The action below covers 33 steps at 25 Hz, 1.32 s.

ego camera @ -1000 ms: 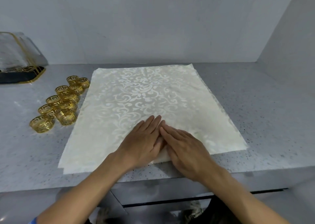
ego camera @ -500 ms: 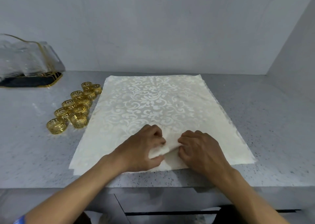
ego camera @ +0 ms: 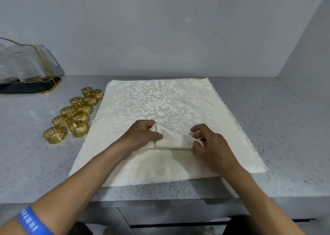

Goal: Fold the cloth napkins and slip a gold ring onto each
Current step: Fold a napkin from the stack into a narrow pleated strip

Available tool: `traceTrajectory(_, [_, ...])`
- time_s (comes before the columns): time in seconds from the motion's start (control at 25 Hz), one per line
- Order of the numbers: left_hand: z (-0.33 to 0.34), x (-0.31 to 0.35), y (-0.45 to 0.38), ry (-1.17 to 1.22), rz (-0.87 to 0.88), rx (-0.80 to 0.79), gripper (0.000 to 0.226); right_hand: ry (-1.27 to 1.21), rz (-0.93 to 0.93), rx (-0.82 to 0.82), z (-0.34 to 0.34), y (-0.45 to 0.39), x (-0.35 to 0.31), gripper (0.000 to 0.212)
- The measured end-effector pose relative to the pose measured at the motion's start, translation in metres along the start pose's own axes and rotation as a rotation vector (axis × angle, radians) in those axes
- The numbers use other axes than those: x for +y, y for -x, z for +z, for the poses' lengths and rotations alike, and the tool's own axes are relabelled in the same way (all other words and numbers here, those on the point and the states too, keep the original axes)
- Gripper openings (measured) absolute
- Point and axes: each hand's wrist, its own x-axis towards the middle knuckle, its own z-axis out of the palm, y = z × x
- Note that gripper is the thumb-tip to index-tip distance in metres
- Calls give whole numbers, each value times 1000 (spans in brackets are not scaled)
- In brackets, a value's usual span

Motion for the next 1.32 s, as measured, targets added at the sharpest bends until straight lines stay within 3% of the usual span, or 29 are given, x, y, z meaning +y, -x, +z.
traceTrajectory(0.12, [4,-4,-8,-63,72,77,29,33,0,95,8,1,9,20])
traceTrajectory(0.2, [7,-10,-10,-303,197,140,35,164,-129,163,14,4,19,19])
traceTrajectory(0.36, [10,-18,-8,-885,741,252,20,395,-345,166,11,17,35,34])
traceTrajectory(0.44, [8,-15,-12,-1089,926,174,7,507,-363,132,8,24,39,42])
traceTrajectory(0.56, [6,-4,-7,-1129,785,3,26,494,-327,96,6,23,41,46])
traceTrajectory(0.64, [11,-3,-4,-1219,788,-7,36,444,-311,79,5,19,43,43])
traceTrajectory(0.84, [20,17,-4,-1427,664,-61,37,322,-255,-6,-3,3,48,39])
traceTrajectory(1.08, [45,16,2,-1679,668,90,23,391,-309,23,-3,3,41,35])
traceTrajectory(1.2, [44,14,-3,-1625,788,154,18,556,-320,67,3,-1,27,38])
traceTrajectory(1.32, [26,20,7,-1527,760,223,21,548,-386,150,12,-12,4,20])
